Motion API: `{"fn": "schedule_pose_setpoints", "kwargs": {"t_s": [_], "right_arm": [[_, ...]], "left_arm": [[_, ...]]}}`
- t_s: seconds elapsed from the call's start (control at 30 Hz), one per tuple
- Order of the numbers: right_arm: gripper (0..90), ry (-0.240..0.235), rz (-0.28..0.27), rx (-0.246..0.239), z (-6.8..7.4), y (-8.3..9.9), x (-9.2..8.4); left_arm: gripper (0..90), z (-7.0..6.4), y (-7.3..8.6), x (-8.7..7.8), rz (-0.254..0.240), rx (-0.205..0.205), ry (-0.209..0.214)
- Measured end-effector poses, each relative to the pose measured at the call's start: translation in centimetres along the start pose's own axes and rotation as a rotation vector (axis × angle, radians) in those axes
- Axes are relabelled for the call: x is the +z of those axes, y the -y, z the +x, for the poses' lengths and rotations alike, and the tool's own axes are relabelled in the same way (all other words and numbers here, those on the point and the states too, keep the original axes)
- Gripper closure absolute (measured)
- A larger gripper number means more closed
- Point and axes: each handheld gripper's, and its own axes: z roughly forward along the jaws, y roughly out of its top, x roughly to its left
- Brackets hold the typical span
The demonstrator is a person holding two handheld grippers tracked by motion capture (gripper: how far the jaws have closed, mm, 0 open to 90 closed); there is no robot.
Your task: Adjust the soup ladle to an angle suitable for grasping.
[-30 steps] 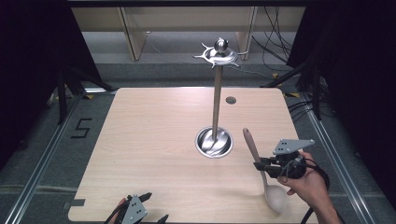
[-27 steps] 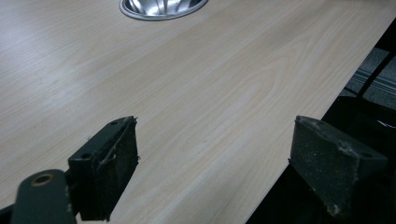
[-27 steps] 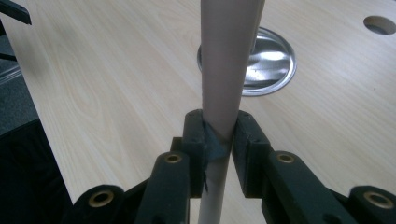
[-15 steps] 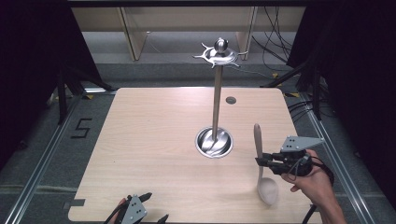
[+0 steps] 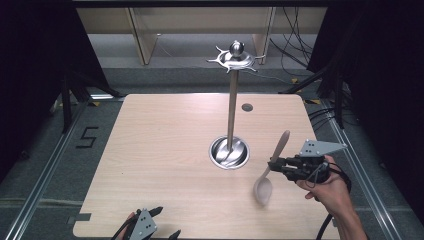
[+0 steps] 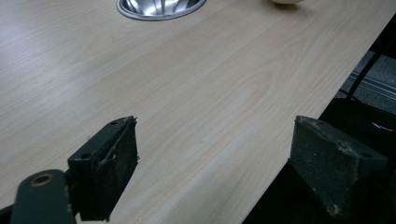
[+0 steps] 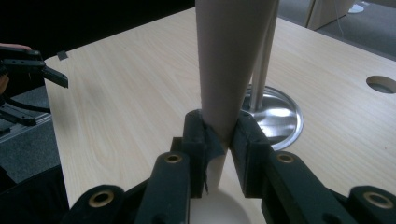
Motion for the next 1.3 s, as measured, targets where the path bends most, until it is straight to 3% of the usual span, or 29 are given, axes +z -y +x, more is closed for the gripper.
{"fn": "schedule_pose_setpoints", "kwargs": {"t_s": [0.07,0.13,0.17,0.2,0.23,0.33,0.37,0.4,0.47,0.6,0.63,0.7,0.8,1.13,1.3], "right_arm": [[77.1,-0.002,0.001,0.009,0.1,-0.1,0.0],[77.0,0.002,-0.017,-0.021,0.0,-0.4,0.2],[77.1,-0.006,-0.023,0.014,0.2,-0.5,0.2],[77.1,-0.011,-0.016,-0.002,0.1,-0.7,0.1],[77.0,-0.018,-0.010,0.018,0.3,-0.8,0.1],[77.1,0.001,-0.054,-0.019,0.2,-1.4,0.3],[77.1,-0.004,-0.058,-0.001,0.4,-1.5,0.3],[77.0,-0.012,-0.039,-0.004,0.4,-1.8,0.1],[77.1,0.004,-0.066,-0.011,0.5,-2.0,0.3],[77.1,0.011,-0.071,-0.003,0.6,-2.4,0.2],[77.1,0.011,-0.064,-0.020,0.4,-2.6,0.1],[77.1,0.017,-0.081,-0.009,0.3,-2.8,0.2],[77.1,0.029,-0.094,-0.015,0.1,-3.5,0.1],[77.0,0.081,-0.110,-0.044,-0.2,-7.0,0.3],[77.0,0.084,-0.099,-0.045,-0.4,-7.8,0.6]], "left_arm": [[14.7,0.0,0.0,0.0,-0.001,-0.004,0.001],[14.7,0.0,0.1,0.0,0.018,-0.017,-0.009],[14.7,-0.2,0.1,0.1,-0.003,-0.040,-0.003],[14.7,-0.2,0.1,0.1,-0.003,-0.042,-0.002],[14.7,-0.1,0.1,0.1,0.005,-0.034,-0.006],[14.7,-0.1,0.1,0.0,0.007,-0.043,0.000],[14.7,-0.1,0.1,0.0,0.004,-0.043,-0.001],[14.7,-0.1,0.1,0.0,0.004,-0.040,0.000],[14.7,-0.1,0.1,0.0,0.003,-0.044,0.001],[14.7,-0.2,0.2,0.2,-0.008,-0.054,-0.004],[14.7,-0.2,0.2,0.1,-0.008,-0.056,-0.003],[14.7,0.2,0.1,0.1,0.015,-0.001,-0.014],[14.7,-0.1,0.2,0.1,-0.003,-0.058,-0.005],[14.7,-0.1,0.2,0.1,-0.015,-0.067,-0.010],[14.7,-0.1,0.2,0.1,-0.010,-0.068,-0.005]]}}
